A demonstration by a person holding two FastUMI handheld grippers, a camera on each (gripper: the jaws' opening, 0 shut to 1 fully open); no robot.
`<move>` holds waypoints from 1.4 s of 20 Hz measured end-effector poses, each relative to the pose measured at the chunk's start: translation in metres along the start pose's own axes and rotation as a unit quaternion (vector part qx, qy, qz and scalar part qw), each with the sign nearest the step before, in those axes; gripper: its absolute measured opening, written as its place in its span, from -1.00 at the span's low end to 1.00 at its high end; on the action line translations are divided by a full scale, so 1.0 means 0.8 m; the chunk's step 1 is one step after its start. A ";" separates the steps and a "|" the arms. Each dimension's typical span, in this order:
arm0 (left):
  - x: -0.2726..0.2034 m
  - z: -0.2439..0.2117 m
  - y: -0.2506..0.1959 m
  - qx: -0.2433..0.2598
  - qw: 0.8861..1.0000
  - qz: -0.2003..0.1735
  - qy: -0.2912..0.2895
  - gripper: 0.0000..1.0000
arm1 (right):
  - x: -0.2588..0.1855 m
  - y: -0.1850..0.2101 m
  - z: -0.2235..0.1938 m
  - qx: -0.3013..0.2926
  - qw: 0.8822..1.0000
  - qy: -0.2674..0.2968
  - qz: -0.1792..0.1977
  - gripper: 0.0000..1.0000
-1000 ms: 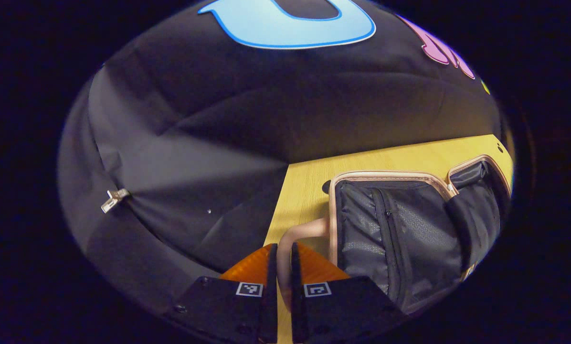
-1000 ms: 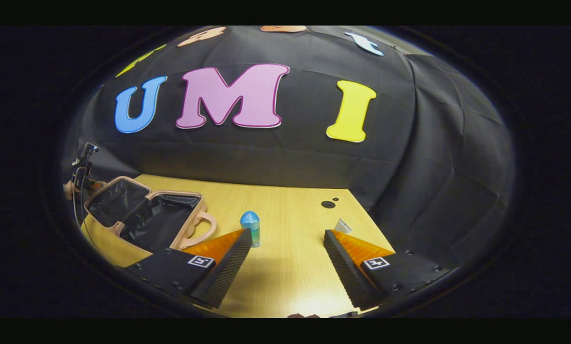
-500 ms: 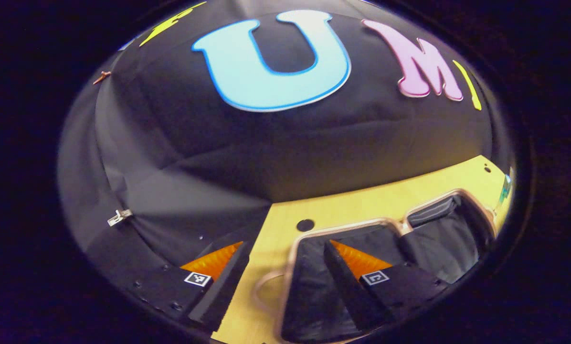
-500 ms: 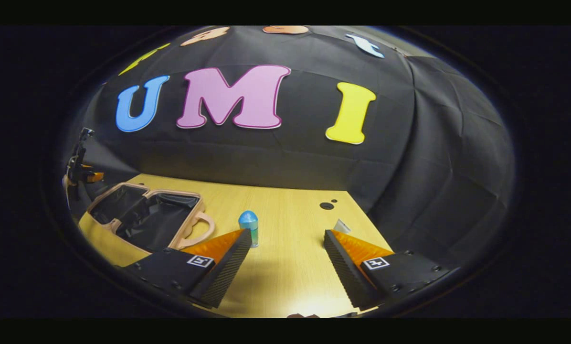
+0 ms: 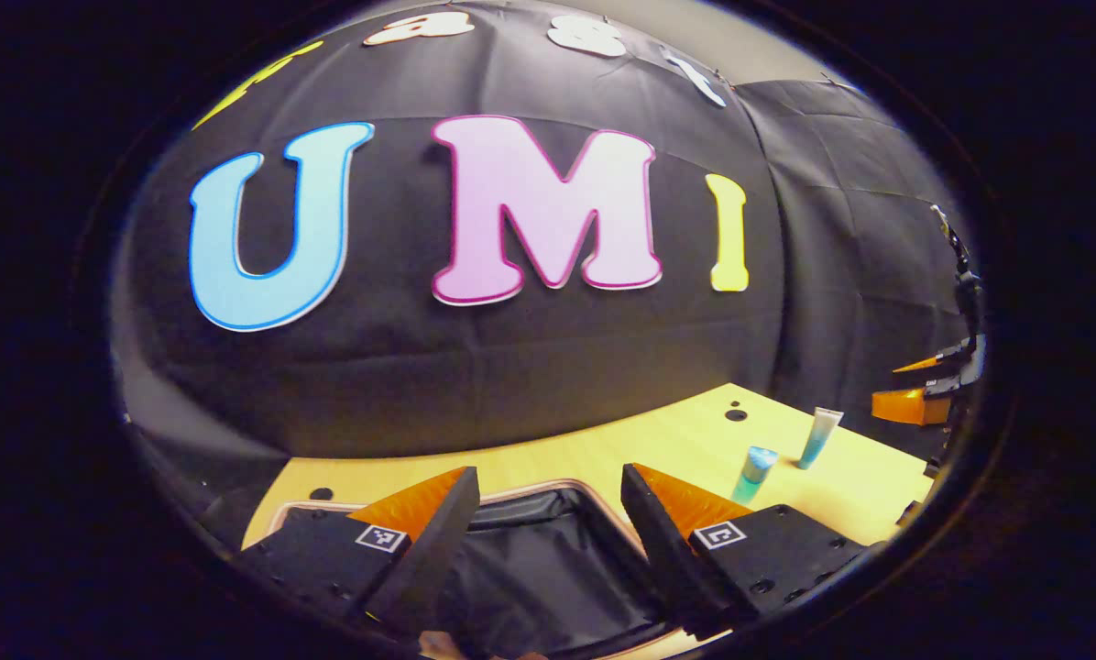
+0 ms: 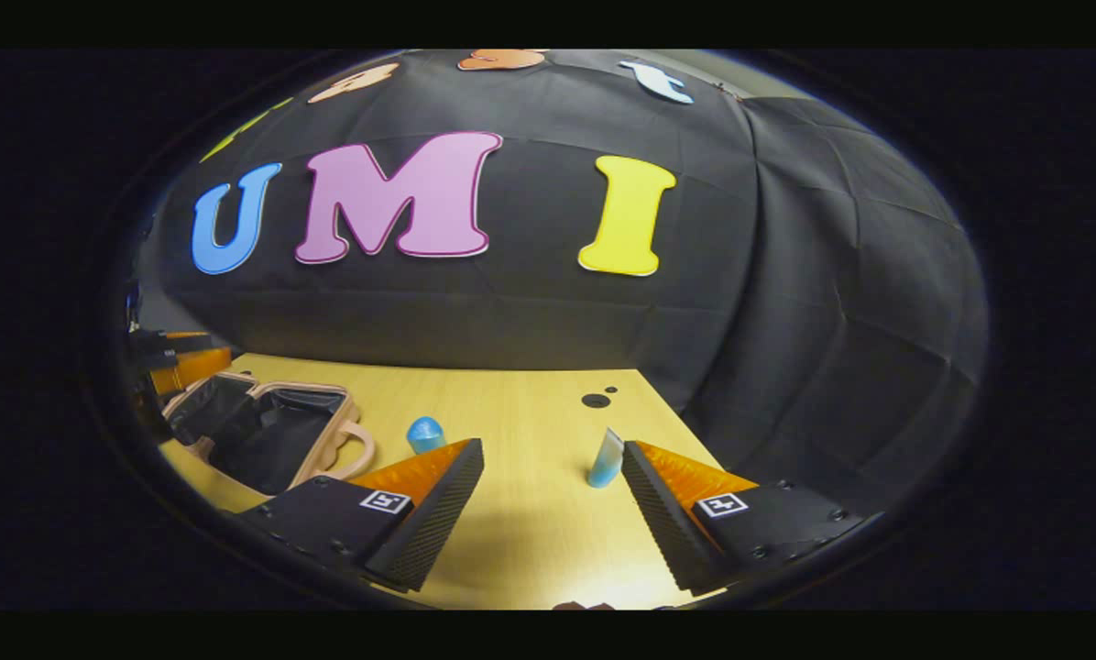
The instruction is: First open the suitcase, pack the skin care products into it, and then close the suitcase.
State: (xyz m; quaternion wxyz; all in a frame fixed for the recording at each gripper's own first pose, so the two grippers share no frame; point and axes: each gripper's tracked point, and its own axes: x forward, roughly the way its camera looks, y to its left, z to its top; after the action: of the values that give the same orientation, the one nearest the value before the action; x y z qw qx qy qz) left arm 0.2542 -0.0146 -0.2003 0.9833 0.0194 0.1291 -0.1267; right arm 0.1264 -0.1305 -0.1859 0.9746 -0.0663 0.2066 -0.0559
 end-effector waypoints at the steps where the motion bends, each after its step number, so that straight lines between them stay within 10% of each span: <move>1: 0.009 -0.016 -0.039 -0.003 1.000 -0.026 0.011 0.95 | 0.005 -0.008 -0.003 -0.002 1.000 0.001 -0.003 0.94; 7: 0.070 -0.062 -0.183 -0.015 0.995 -0.091 0.045 0.96 | 0.032 -0.036 -0.023 0.003 1.000 0.012 -0.020 0.94; 18: 0.195 -0.159 -0.242 -0.020 0.987 -0.098 0.126 0.93 | 0.065 -0.053 -0.073 0.025 0.998 0.053 -0.036 0.94; 24: 0.207 -0.163 -0.247 -0.019 0.988 -0.088 0.127 0.01 | 0.125 -0.064 -0.107 0.028 0.996 0.070 -0.051 0.94; 28: 0.211 -0.167 -0.250 -0.018 0.987 -0.095 0.129 0.00 | 0.176 -0.066 -0.129 0.039 0.994 0.083 -0.052 0.94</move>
State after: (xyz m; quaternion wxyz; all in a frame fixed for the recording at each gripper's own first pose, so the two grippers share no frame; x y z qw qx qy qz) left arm 0.3282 -0.2395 -0.3743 0.9419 0.0056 0.2587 -0.2139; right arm 0.2079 -0.2127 -0.3271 0.9517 -0.0337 0.2805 -0.1203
